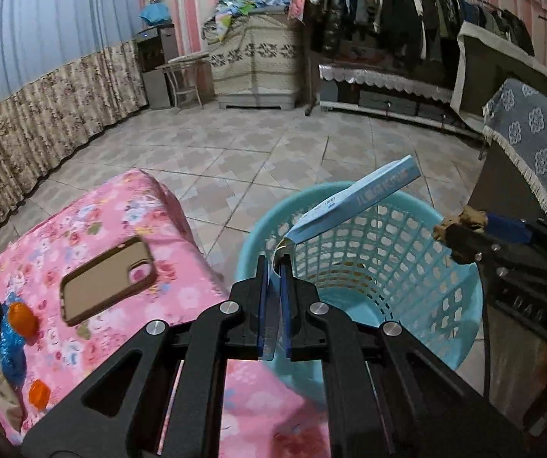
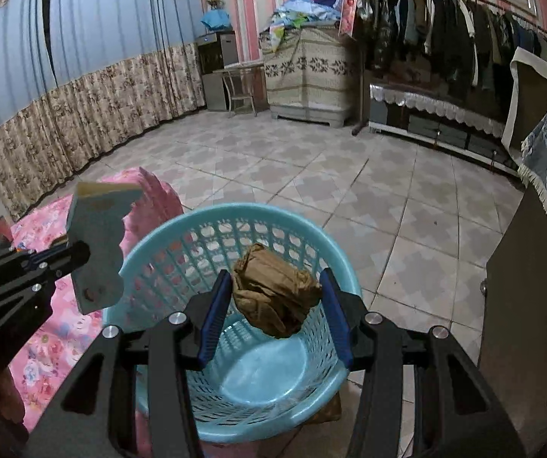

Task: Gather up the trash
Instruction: 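Carry both papers to the blue basket and open both tools to drop them, then move both tools back over the table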

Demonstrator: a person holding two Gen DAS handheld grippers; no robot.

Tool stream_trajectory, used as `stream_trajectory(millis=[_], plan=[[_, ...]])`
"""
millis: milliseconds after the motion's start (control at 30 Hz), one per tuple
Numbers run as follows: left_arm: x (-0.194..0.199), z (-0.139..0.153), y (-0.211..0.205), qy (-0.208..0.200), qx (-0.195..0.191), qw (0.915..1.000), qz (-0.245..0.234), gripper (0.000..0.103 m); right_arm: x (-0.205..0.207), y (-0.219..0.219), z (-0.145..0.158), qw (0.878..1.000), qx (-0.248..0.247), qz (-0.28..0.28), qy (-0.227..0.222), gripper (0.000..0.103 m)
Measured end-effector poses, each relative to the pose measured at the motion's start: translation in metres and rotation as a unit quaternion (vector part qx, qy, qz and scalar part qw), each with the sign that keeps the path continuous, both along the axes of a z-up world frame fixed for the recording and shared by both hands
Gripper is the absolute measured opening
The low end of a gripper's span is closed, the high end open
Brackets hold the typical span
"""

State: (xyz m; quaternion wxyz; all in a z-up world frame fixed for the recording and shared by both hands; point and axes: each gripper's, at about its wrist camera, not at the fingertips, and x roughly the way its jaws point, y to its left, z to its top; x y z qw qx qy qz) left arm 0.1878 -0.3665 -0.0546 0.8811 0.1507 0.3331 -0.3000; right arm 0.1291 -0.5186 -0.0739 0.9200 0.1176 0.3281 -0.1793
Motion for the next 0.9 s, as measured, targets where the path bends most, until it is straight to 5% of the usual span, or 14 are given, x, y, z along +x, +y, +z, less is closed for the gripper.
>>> stream_trajectory(millis=[300,433,667,900], plan=[[0.018,-0.016,-0.028,0.029,0.015,0.9994,-0.012,0.007,0.004,-0.012,-0.017,1.0,0.018,-0.008,0.009,0.048],[0.025,-0.015,-0.022,0.036,0.003,0.9993,-0.001,0.043,0.007,-0.015,-0.019,1.0,0.019,-0.009,0.01,0.048],[0.024,0.004,0.004,0.003,-0.018,0.9993,0.034,0.078,0.01,-0.014,-0.022,1.0,0.014,-0.007,0.011,0.048],[0.031,0.02,0.045,-0.015,-0.041,0.9953,0.086,0.086,0.017,-0.001,-0.022,1.0,0.008,-0.008,0.001,0.056]])
